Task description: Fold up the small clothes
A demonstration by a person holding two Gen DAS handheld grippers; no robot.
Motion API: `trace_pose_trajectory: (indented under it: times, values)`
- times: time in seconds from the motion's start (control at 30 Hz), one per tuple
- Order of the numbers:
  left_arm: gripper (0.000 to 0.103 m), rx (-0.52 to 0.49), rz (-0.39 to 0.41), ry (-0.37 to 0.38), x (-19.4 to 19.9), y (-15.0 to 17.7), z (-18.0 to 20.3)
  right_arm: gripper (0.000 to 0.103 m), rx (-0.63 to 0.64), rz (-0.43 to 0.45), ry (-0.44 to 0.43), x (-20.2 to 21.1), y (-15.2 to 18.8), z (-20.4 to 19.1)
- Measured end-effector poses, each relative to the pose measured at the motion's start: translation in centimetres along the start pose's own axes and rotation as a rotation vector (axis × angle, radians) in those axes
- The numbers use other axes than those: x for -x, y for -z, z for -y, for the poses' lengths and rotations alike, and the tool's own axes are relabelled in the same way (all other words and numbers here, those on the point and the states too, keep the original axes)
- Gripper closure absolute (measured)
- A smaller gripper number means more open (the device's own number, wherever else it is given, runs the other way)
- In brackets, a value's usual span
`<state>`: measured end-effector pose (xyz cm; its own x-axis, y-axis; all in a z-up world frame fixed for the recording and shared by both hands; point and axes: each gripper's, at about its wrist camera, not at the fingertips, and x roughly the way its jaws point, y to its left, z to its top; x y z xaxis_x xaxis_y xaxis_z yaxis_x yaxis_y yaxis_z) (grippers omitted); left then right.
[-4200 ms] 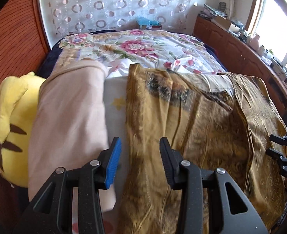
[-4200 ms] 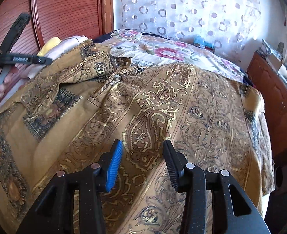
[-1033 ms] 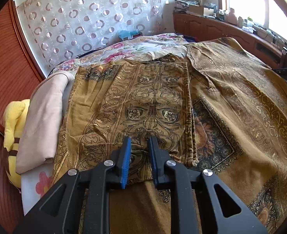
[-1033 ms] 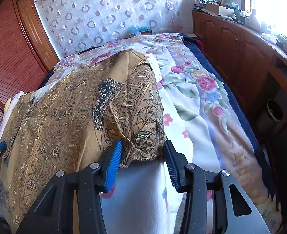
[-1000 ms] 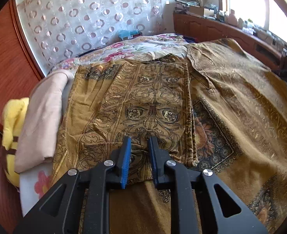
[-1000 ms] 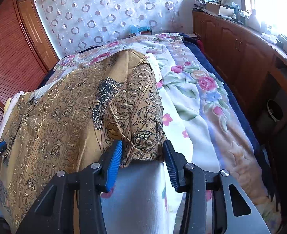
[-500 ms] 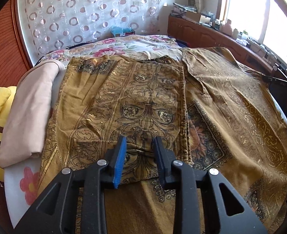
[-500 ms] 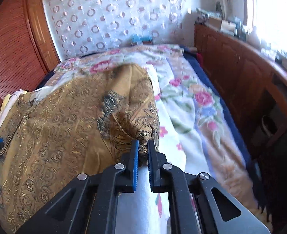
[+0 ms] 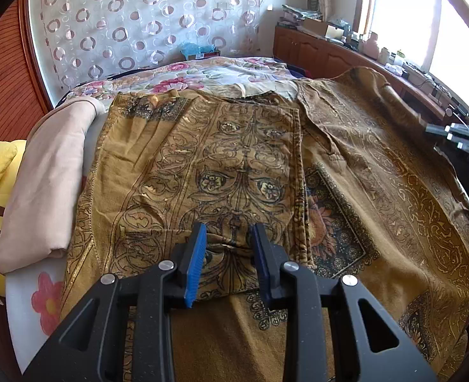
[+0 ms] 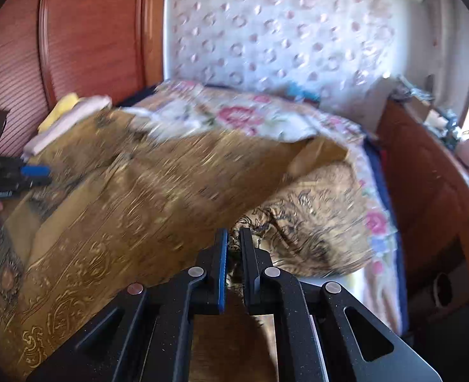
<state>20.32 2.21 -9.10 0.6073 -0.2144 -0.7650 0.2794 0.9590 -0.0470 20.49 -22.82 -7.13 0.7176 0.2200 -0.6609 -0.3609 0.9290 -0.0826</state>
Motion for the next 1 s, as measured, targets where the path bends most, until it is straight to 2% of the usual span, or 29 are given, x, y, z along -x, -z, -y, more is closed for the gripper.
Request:
trace_pose_trajectory:
  times: [0.13, 0.33, 0.37, 0.43, 0.5, 0.57, 0.67, 0.77, 0.83, 1.0]
  values:
    - [0.073, 0.0, 0.0, 0.0, 0.0, 0.0, 0.1, 0.095, -0.011, -0.064, -0.029, -1.6, 1.4, -1.0]
    - [0.073, 0.02, -0.01, 0.007, 0.1, 0.0, 0.1, 0.091, -0.066, -0.053, -0.035, -0.5, 1.4, -0.3]
    - [0.073, 0.048, -0.004, 0.024, 0.6, 0.0, -0.1, 0.09, -0.074, -0.046, -0.032, -0.2, 1.3, -0.3]
    - [0.073, 0.081, 0.036, 0.044, 2.0, 0.0, -0.3, 0.083, -0.089, -0.017, -0.042, 1.0, 1.2, 0.3]
    - [0.073, 0.078, 0.087, 0.045, 3.7, -0.2, 0.1, 0.07, -0.106, 0.019, -0.049, 2.3, 1.3, 0.5]
    - [0.073, 0.067, 0.129, 0.048, 5.6, -0.2, 0.6, 0.063, -0.126, 0.048, -0.052, 3.4, 1.4, 1.0]
    - [0.073, 0.05, 0.18, 0.051, 7.8, -0.4, 1.7, 0.062, -0.153, 0.076, -0.024, 4.5, 1.7, 2.1]
    - [0.073, 0.024, 0.224, 0.083, 9.8, -0.4, 2.9, 0.062, -0.189, 0.025, 0.044, 4.0, 1.8, 3.6]
    - [0.073, 0.011, 0.242, 0.09, 10.7, -0.5, 3.2, 0.062, -0.231, -0.015, 0.056, 2.8, 2.0, 5.0]
    - [0.072, -0.077, 0.303, 0.049, 12.6, -0.5, 5.5, 0.062, -0.318, -0.082, 0.062, -0.6, 2.0, 7.2]
